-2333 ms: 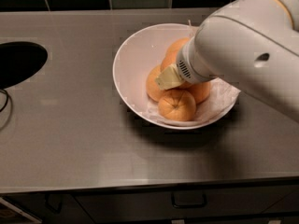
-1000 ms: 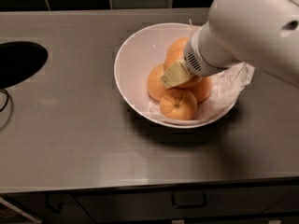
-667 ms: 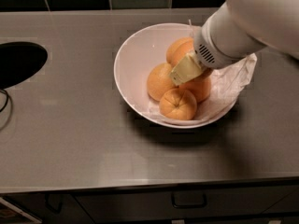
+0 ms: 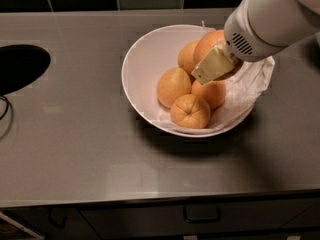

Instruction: Pick orange from white bowl

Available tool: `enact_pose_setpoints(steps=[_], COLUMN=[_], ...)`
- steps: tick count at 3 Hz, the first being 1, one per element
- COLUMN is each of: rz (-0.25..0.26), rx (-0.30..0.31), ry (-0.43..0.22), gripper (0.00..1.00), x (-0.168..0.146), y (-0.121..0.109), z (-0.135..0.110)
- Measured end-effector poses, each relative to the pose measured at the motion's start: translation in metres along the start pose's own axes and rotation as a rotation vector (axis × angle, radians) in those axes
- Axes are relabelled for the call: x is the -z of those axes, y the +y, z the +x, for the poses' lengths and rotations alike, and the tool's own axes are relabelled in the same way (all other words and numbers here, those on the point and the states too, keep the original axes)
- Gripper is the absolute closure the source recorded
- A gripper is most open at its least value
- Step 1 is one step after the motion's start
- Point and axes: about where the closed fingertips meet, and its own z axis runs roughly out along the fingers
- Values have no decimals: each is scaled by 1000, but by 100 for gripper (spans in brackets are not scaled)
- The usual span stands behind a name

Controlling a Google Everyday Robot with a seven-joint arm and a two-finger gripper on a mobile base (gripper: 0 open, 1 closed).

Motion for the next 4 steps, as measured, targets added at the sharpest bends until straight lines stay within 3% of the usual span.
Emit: enact_pose_setpoints(steps=[1, 2, 3, 4], rz=[-12, -103, -165, -165], rx=[-34, -73, -98, -99], ry=[-58, -114, -164, -164], gripper=[100, 100, 100, 100], x=[8, 8, 12, 12], y=[-35, -52, -39, -39], z=[16, 33, 20, 20])
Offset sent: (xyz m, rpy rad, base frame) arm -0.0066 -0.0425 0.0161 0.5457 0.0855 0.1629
